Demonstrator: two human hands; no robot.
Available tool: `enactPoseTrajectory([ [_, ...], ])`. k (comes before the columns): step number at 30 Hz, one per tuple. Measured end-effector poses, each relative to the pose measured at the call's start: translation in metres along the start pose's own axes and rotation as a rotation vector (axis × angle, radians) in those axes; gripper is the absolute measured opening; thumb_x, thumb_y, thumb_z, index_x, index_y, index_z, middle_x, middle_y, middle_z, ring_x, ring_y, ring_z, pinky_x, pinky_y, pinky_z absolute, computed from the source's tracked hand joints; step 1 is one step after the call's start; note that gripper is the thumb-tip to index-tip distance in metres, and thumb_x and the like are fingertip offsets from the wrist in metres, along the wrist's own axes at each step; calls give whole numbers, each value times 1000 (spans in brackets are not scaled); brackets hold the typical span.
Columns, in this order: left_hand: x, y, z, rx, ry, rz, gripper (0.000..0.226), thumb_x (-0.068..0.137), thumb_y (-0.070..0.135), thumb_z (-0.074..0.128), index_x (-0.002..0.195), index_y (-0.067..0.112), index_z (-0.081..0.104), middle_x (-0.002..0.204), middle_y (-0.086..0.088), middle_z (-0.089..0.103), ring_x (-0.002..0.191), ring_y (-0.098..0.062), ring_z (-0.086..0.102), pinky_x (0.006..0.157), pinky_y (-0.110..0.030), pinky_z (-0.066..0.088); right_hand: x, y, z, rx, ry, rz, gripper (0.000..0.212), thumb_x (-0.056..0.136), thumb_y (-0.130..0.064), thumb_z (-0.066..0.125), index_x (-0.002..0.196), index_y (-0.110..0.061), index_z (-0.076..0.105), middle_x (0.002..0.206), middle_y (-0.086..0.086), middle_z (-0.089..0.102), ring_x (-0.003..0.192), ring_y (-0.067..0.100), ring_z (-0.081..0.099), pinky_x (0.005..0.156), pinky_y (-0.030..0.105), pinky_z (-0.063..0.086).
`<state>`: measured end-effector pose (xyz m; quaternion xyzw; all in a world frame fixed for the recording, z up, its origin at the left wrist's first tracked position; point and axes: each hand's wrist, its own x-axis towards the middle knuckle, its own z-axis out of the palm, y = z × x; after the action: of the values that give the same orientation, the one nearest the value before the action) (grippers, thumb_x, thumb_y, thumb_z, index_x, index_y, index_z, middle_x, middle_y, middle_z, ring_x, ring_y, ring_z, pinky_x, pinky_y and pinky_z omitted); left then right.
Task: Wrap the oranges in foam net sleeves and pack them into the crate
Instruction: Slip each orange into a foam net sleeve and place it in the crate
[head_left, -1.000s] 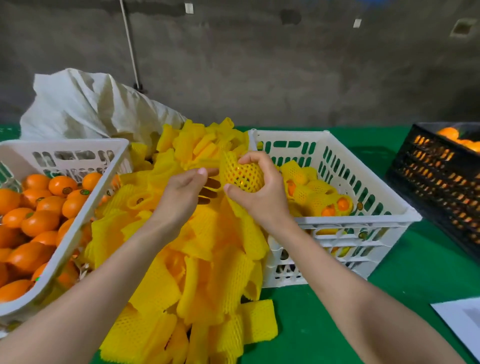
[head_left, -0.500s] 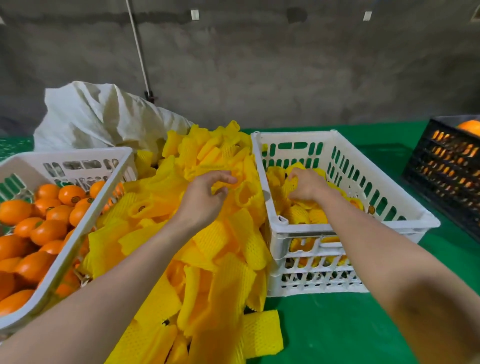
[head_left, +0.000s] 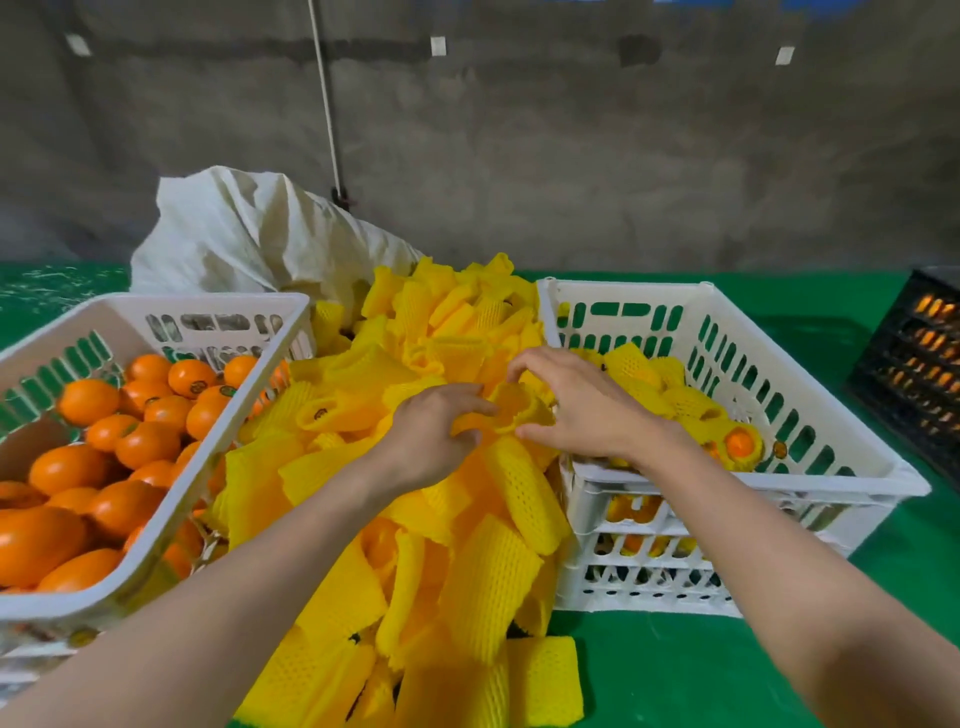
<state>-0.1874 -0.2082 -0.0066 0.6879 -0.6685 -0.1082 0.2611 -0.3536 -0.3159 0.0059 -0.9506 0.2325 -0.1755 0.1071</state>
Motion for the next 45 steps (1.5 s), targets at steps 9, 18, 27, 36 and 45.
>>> enactPoseTrajectory([
  [9,-38,-37,-10,174,-246,-211,23,93,19,55,115,15,61,124,-5,60,116,-24,53,98,-37,39,14,-29,-10,218,525,160,17,86,-6,60,97,-19,56,98,-8,60,89,6,52,75,20,40],
  [18,-73,-10,-50,-1053,283,-297,19,94,18,56,111,11,57,104,-10,60,93,-24,58,86,-45,47,19,-86,2,1025,237,169,24,89,1,54,96,-20,63,97,-3,70,96,14,65,84,27,54],
  [27,-98,-37,-65,-567,534,-248,22,80,-10,63,81,12,62,76,3,61,63,1,54,57,-32,45,36,-133,15,732,272,202,15,86,-16,63,80,-3,64,89,10,58,89,20,54,81,36,45],
  [36,-120,-98,-126,-541,158,-59,32,73,0,53,96,21,59,100,-1,63,95,-16,60,77,-30,52,82,-177,33,577,346,36,12,91,-13,57,89,-2,57,82,14,58,77,32,53,72,40,44],
  [45,-96,-204,-119,184,-442,-438,71,84,13,67,145,25,32,133,-12,38,115,-35,49,93,-44,49,102,-193,59,760,116,20,21,93,-6,52,82,-23,56,78,-10,60,72,-1,57,66,19,46],
])
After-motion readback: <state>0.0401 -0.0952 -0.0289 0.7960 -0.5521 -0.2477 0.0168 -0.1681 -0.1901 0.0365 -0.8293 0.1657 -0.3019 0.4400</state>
